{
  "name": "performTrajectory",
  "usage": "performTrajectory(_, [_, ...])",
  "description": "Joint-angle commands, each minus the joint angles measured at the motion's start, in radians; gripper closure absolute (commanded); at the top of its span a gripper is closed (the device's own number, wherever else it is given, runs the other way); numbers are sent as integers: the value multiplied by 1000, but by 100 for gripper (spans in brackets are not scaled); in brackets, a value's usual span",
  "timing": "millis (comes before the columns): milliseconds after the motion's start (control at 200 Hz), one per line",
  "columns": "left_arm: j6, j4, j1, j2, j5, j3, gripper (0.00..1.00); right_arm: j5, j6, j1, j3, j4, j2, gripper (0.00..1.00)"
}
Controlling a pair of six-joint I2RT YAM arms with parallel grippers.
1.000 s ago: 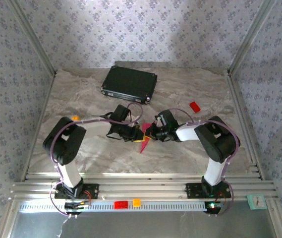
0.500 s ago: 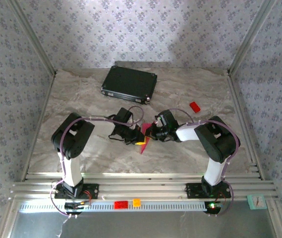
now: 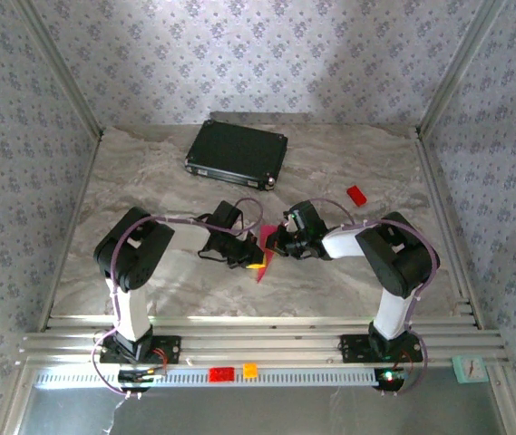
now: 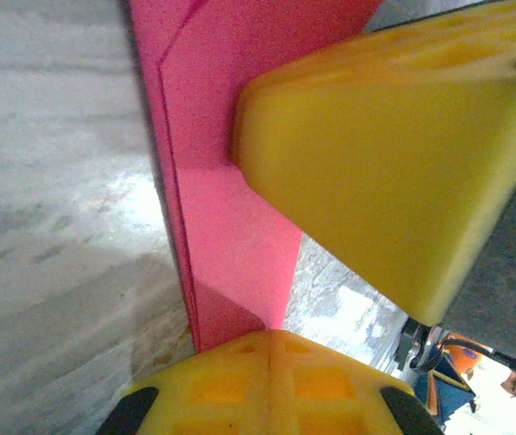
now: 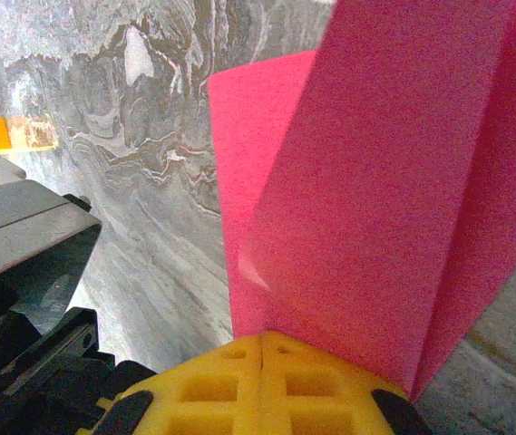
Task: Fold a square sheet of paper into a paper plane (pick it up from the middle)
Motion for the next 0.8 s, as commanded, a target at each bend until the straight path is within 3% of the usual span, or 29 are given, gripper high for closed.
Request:
performTrajectory(0, [23, -91, -32, -6, -20, -46, 97, 96, -5, -4, -47, -165, 33, 98])
performTrajectory(795, [153, -285, -124, -120, -107, -103, 97, 119, 8, -7, -53, -180, 35, 99])
